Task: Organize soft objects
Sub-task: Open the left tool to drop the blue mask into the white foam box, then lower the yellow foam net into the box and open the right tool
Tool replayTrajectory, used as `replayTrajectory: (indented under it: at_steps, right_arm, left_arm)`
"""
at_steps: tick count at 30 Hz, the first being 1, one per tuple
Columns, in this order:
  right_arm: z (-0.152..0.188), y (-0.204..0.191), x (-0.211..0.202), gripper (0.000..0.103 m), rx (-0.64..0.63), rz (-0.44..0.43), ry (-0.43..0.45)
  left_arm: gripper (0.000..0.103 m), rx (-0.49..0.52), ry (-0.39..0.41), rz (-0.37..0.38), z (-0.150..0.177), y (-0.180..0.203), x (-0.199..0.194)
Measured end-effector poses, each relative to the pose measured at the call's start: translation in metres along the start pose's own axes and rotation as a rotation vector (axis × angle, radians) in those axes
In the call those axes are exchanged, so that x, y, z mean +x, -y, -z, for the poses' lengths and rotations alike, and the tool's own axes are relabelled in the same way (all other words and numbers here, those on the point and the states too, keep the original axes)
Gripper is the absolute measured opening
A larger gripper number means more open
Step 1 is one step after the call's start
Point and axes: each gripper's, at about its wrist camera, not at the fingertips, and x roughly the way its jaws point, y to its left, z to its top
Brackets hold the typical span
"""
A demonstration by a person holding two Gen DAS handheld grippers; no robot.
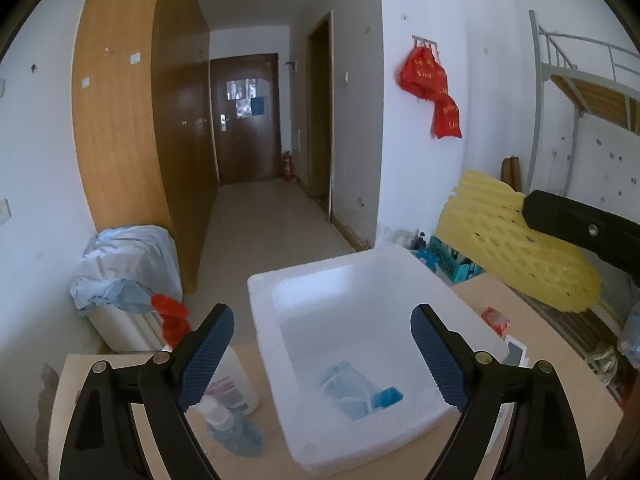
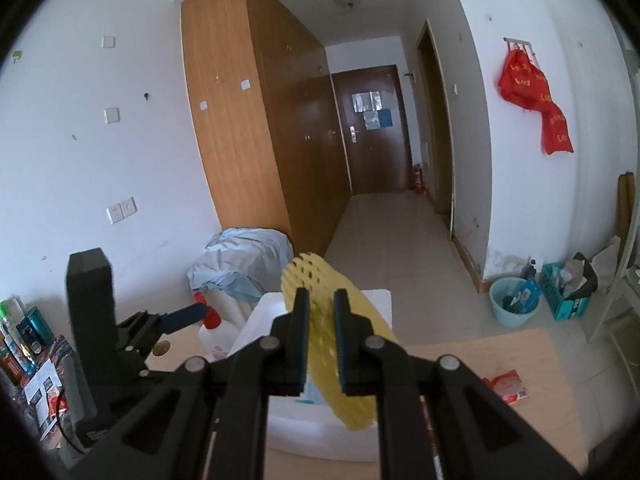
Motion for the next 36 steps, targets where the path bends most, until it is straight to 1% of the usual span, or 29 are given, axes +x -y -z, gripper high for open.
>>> replayTrajectory:
  at_steps: [5,11,17,20,28,31,34,36]
  right_arm:
    - [0.002,-0.004,0.009,0.015,-0.008,-0.009,-0.020]
    - [0.005,-0.007,0.023,0.015,-0.022,-0.015,-0.045]
    - [0.010,-0.007,0.044,0.015,-0.022,-0.024,-0.090]
    - [0.014,-0.008,0.053,0.015,-0.024,-0.025,-0.112]
    - [0.019,-0.008,0.071,0.015,-0.027,-0.016,-0.161]
    - [0.021,-0.010,0.073,0.015,-0.030,-0.015,-0.171]
    - [0.023,-0.012,0.075,0.015,-0.036,-0.013,-0.182]
    - [0.025,-0.013,0.077,0.015,-0.037,-0.015,-0.189]
  left_arm:
    - [0.090,-0.002,-0.009,-0.012,0.007,-0.009,-0.011]
    - [0.090,-0.019,0.005,-0.031,0.010,-0.026,-0.028]
    - [0.090,-0.035,0.008,-0.052,0.013,-0.038,-0.039]
    - [0.090,-0.049,0.006,-0.049,0.015,-0.043,-0.042]
    - [0.090,-0.068,0.010,-0.060,0.012,-0.050,-0.048]
    - [0.091,-0.096,0.018,-0.068,0.011,-0.060,-0.055]
    - [0.098,-0.119,0.033,-0.085,0.010,-0.069,-0.061]
    - [0.098,-0.134,0.045,-0.102,0.009,-0.074,-0.064]
